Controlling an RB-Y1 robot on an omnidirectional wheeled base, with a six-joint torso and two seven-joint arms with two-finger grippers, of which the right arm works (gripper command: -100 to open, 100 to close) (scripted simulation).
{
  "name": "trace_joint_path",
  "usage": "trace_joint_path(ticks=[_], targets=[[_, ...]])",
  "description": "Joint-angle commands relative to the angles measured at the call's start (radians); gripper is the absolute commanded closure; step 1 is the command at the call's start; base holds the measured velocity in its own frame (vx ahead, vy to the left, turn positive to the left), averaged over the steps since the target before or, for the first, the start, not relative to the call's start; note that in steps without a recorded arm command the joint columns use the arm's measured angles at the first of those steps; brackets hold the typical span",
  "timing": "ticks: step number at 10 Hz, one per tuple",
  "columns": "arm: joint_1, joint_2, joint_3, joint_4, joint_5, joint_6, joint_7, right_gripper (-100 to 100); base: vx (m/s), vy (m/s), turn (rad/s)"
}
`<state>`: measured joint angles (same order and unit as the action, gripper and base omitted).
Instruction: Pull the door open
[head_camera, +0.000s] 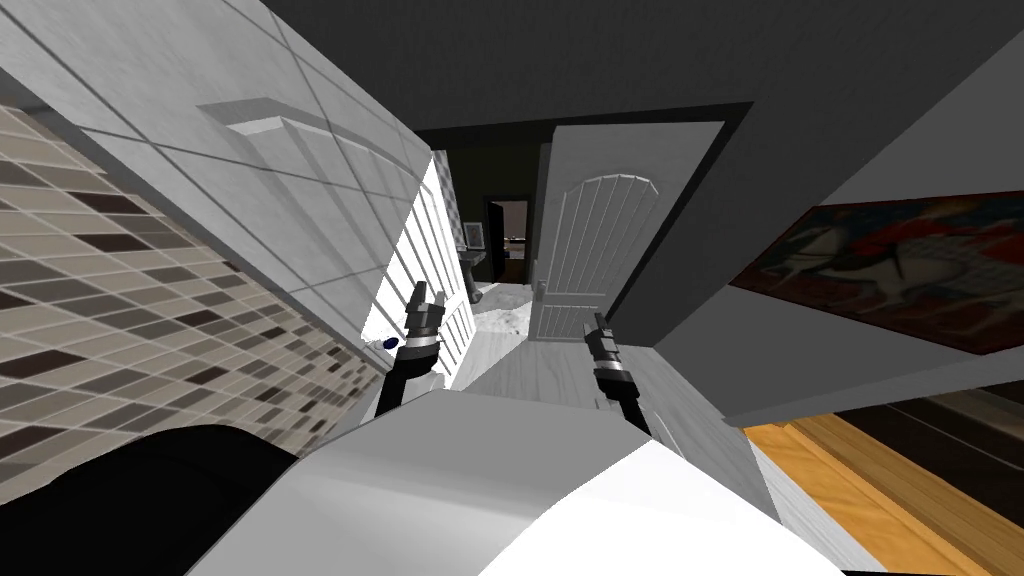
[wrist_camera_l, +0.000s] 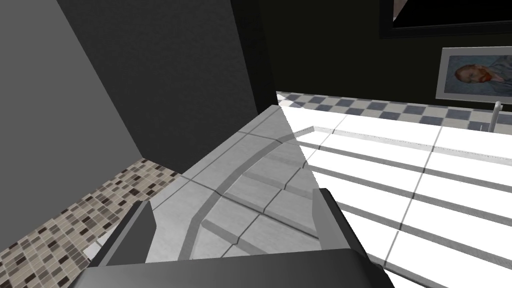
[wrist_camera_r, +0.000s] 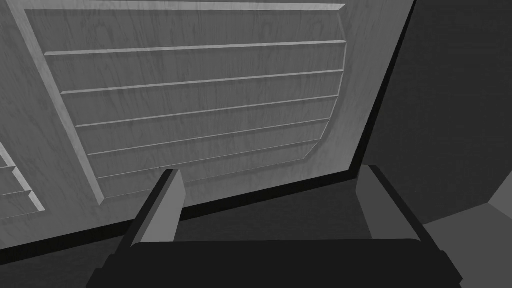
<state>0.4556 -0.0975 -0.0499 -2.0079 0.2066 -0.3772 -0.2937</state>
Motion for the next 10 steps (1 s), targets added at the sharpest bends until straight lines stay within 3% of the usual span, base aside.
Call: trace_joint_path(ticks=[1,10], targets=[[-0.008,-0.006,-0.003,0.028,0.009,-0.003,-0.016,-100,0.177,0.044,-0.005],[-0.071,-0.039,-0.017,0.226,0.086,-0.001,-0.131,-100,0.177,0.050,-0.011]])
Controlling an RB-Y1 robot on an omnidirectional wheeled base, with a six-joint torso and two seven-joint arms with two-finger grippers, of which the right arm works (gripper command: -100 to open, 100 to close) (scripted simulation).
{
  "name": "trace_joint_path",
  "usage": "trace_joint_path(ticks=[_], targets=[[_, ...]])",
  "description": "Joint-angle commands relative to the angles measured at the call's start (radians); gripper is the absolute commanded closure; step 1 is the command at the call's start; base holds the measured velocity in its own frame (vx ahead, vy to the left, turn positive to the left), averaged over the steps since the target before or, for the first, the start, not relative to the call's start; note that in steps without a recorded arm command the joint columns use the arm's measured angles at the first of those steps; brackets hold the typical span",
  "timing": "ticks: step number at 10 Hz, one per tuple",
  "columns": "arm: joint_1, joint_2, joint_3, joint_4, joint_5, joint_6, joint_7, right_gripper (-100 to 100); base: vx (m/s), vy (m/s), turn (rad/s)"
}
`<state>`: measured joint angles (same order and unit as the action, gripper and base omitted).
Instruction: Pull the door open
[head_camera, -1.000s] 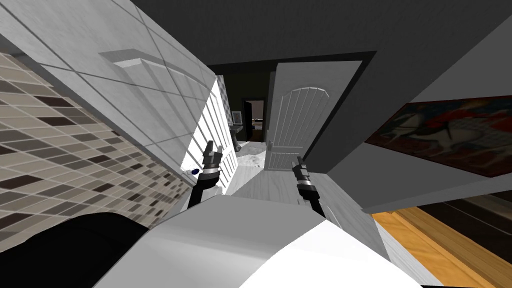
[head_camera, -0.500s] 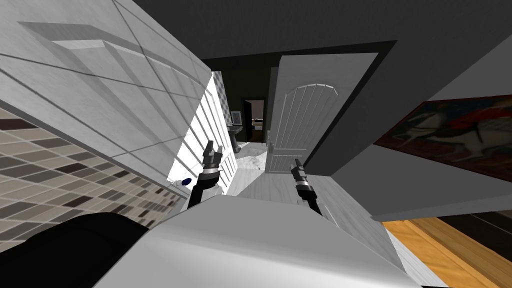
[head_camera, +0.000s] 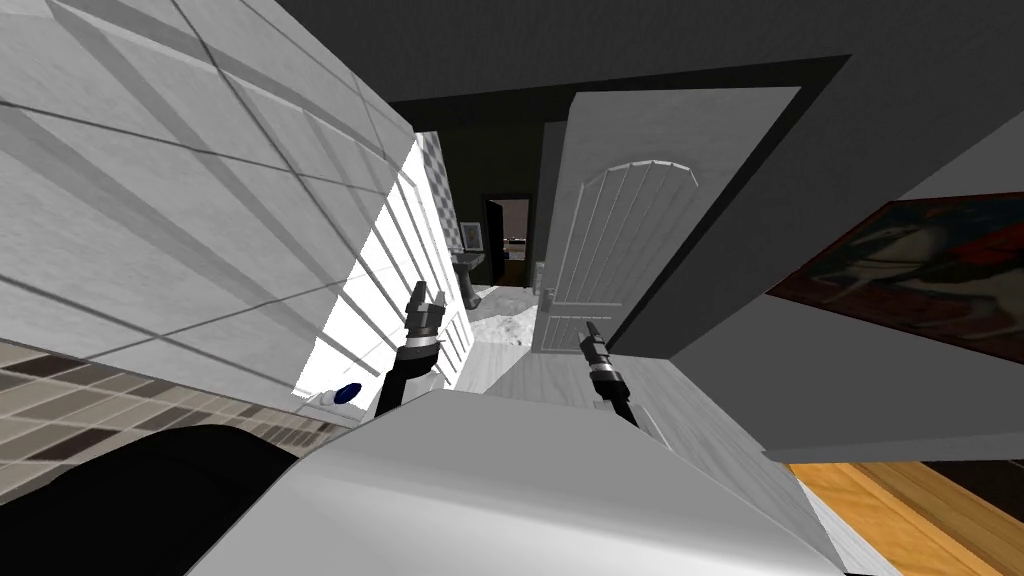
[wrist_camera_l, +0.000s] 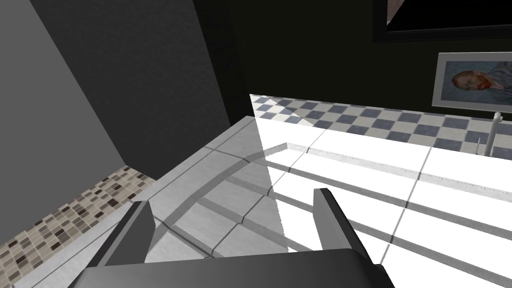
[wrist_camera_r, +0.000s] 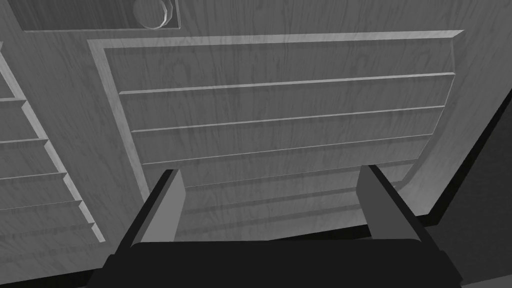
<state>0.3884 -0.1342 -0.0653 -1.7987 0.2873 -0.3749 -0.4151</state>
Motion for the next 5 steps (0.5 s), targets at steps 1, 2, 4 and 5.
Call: trace_joint_path(ticks=[1,2,4,5], targets=[[-0.007,-0.004,-0.002,0.029,0.010,-0.004,-0.016,-100,0.169,0.054,-0.007],[-0.014,-0.007,-0.004,0.052,0.019,-0.003,-0.030,-100,0.172,0.065,-0.009],[-0.028,-0.014,-0.007,0.095,0.036,-0.003,-0.055,-100,0.184,0.068,-0.013],[-0.034,-0.017,-0.008,0.115,0.044,-0.003,-0.067,-100,0.199,0.058,-0.008]])
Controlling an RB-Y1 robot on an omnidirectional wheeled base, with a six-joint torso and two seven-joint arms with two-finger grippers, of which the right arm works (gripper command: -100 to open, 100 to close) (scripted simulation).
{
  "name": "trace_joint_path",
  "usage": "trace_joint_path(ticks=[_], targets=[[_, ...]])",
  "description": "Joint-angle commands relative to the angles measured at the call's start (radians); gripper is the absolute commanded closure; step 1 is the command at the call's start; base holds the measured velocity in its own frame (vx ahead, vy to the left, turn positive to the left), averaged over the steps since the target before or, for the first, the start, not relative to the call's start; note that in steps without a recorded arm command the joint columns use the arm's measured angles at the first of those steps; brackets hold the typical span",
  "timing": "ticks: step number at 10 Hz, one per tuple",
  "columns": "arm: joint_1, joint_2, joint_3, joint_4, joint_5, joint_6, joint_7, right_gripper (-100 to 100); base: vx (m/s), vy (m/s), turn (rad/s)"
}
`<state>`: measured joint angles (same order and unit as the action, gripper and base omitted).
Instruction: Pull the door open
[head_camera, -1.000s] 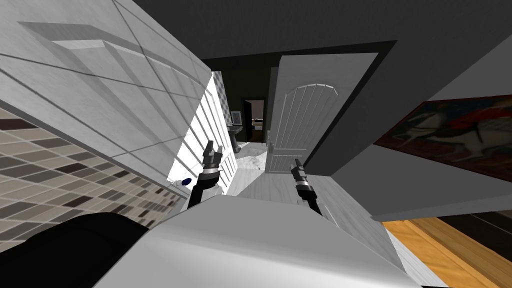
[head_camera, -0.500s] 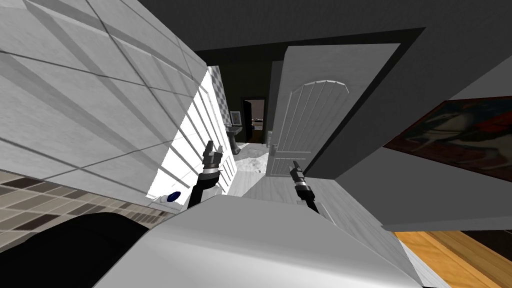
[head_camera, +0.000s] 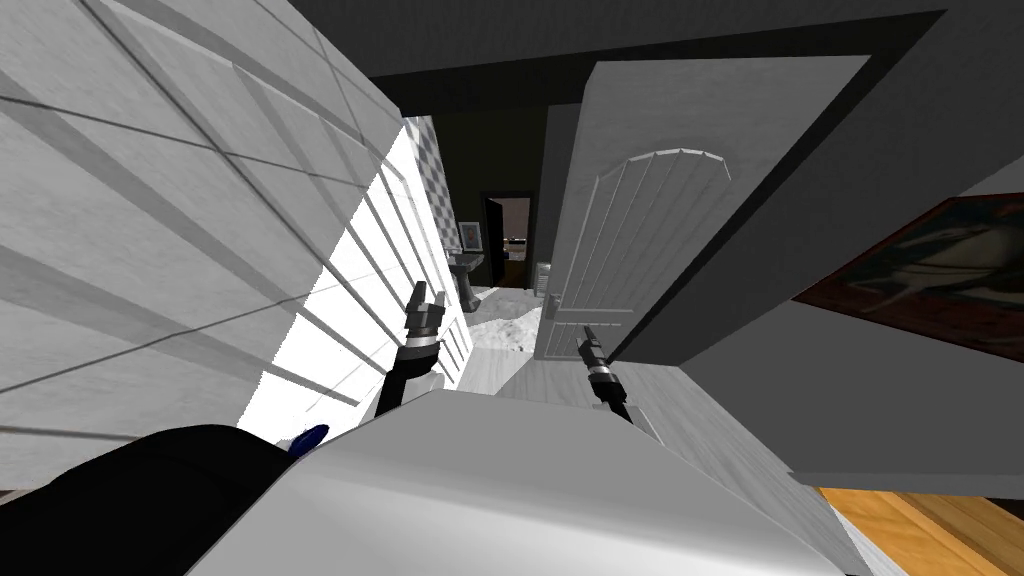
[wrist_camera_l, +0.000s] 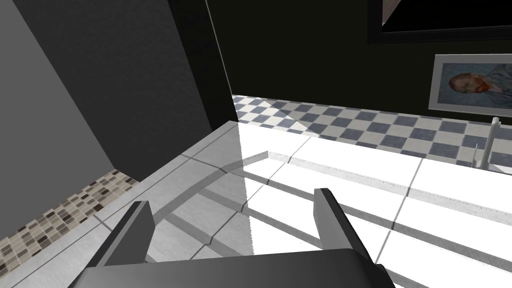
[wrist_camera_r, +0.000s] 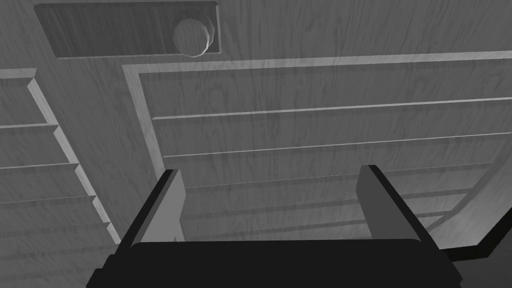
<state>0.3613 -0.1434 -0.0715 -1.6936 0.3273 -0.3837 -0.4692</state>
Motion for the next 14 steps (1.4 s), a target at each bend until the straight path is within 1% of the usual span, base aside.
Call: trace_joint_path(ticks=[1,5,7,11,12,13,14], targets=[[-0.013,-0.010,-0.003,0.030,0.012,0.006,-0.024,-100,0.220,0.037,-0.011],[-0.035,-0.020,-0.008,0.100,0.039,0.007,-0.065,-100,0.185,0.045,-0.008],[-0.044,-0.024,-0.010,0.126,0.049,0.007,-0.080,-100,0.195,0.031,-0.008],[-0.057,-0.029,-0.012,0.168,0.066,0.007,-0.104,-100,0.200,0.034,-0.004],[-0.052,-0.028,-0.010,0.155,0.064,0.011,-0.100,-100,0.084,0.029,-0.001],[-0.066,-0.049,-0.039,0.186,0.048,0.005,-0.110,-100,0.129,0.055,0.154],[-0.066,-0.049,-0.039,0.186,0.048,0.005,-0.110,-100,0.150,0.049,0.126]])
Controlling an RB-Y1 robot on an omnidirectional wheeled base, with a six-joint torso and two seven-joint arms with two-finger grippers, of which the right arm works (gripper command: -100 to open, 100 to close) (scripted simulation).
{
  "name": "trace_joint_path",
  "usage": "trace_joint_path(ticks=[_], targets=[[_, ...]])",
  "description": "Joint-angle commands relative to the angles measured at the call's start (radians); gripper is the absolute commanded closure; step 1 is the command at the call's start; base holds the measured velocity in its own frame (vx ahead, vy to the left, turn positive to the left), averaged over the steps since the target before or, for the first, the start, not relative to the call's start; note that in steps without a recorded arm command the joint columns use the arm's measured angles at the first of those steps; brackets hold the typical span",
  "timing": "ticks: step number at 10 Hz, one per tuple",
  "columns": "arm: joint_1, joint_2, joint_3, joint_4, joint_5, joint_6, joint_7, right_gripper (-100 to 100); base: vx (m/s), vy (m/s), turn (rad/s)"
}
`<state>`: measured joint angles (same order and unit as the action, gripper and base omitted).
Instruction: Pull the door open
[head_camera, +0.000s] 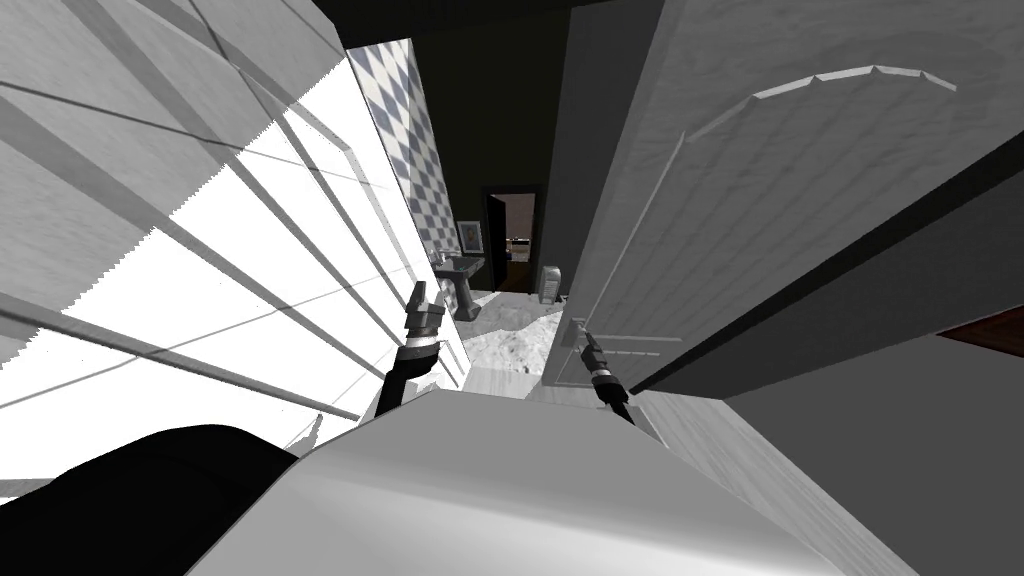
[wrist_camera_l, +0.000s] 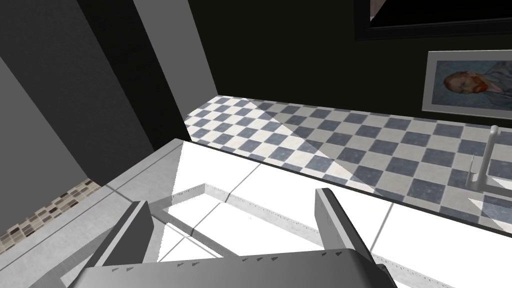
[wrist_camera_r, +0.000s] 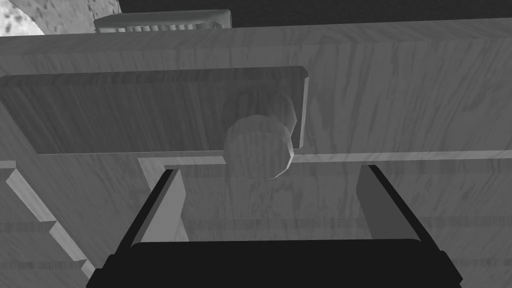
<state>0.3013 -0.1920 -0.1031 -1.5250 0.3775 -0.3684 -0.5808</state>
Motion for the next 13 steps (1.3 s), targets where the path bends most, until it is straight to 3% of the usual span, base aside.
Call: trace_joint_path(ticks=[1,3,4,5,10,11,13], targets=[[-0.013,-0.012,-0.023,0.033,-0.012,-0.014,-0.004,-100,0.115,0.018,0.083],[-0.030,-0.038,-0.057,0.069,-0.032,-0.021,-0.014,-100,0.183,0.024,0.167],[-0.027,-0.034,-0.048,0.056,-0.027,-0.014,-0.014,-100,0.083,-0.005,0.029],[-0.027,-0.034,-0.048,0.056,-0.027,-0.014,-0.014,100,-0.012,0.001,-0.025],[-0.027,-0.034,-0.048,0.056,-0.027,-0.014,-0.014,100,-0.016,0.000,-0.001],[-0.013,-0.055,-0.045,0.063,-0.026,-0.037,-0.032,100,-0.141,-0.061,0.179],[-0.002,-0.074,-0.042,0.067,-0.026,-0.060,-0.049,100,-0.195,-0.089,0.177]])
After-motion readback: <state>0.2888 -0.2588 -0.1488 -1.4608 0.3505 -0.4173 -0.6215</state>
